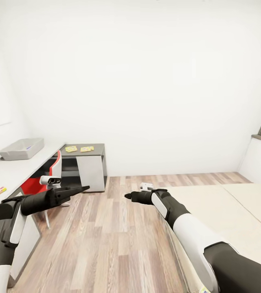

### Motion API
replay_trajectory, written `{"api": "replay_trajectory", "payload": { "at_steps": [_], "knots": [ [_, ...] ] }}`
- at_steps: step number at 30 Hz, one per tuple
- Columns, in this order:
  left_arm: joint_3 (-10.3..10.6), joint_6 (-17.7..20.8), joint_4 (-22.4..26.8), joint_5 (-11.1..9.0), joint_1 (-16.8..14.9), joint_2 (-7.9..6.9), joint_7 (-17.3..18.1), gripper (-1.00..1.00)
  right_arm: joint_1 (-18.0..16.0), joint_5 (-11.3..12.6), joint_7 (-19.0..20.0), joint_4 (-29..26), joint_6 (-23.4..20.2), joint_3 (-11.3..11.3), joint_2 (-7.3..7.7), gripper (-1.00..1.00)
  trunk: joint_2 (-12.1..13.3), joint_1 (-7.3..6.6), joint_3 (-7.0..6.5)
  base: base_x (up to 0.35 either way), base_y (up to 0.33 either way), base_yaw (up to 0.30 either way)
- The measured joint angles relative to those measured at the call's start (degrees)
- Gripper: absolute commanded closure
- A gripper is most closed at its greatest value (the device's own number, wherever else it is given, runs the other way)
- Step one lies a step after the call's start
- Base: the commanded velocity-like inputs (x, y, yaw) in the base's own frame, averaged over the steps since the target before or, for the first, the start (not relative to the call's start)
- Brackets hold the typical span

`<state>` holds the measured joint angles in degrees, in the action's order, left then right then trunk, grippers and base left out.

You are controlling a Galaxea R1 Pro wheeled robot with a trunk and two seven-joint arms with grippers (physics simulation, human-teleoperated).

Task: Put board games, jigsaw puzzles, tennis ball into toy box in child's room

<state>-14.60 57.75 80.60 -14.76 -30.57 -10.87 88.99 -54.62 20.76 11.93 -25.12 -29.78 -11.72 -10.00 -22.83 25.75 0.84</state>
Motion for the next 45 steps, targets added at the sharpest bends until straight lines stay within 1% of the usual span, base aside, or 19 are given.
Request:
{"api": "replay_trajectory", "payload": {
  "at_steps": [10, 20, 28, 34, 45],
  "knots": [
    [0.0, 0.0, 0.0, 0.0, 0.0, 0.00, 0.0, -1.00, 0.0, 0.0, 0.0, 0.0, 0.0, 0.1, 0.00, -1.00, 0.0, 0.00, -0.39, 0.017, 0.290, -0.233],
    [-0.1, 0.0, 0.0, 0.0, 0.0, 0.00, 0.0, -1.00, 0.0, 0.0, 0.0, 0.0, 0.0, 0.1, 0.00, -1.00, -0.1, 0.00, -0.83, 0.099, 0.282, -0.246],
    [-0.1, 0.0, 0.0, 0.0, 0.0, 0.00, 0.0, -1.00, 0.0, 0.0, 0.0, 0.0, 0.0, 0.0, 0.00, -1.00, -0.1, 0.00, -1.21, 0.111, 0.213, -0.247],
    [-0.1, 0.0, 0.0, 0.0, 0.0, 0.00, 0.0, -1.00, 0.0, 0.0, 0.0, 0.0, 0.0, 0.0, 0.00, -1.00, -0.1, 0.00, -1.49, 0.111, 0.119, -0.247],
    [-0.1, 0.0, 0.0, 0.1, 0.0, -0.01, 0.0, -1.00, 0.0, 0.1, 0.0, 0.0, 0.0, 0.0, 0.00, -1.00, -0.1, 0.01, -2.02, 0.042, 0.016, -0.247]
  ]
}}
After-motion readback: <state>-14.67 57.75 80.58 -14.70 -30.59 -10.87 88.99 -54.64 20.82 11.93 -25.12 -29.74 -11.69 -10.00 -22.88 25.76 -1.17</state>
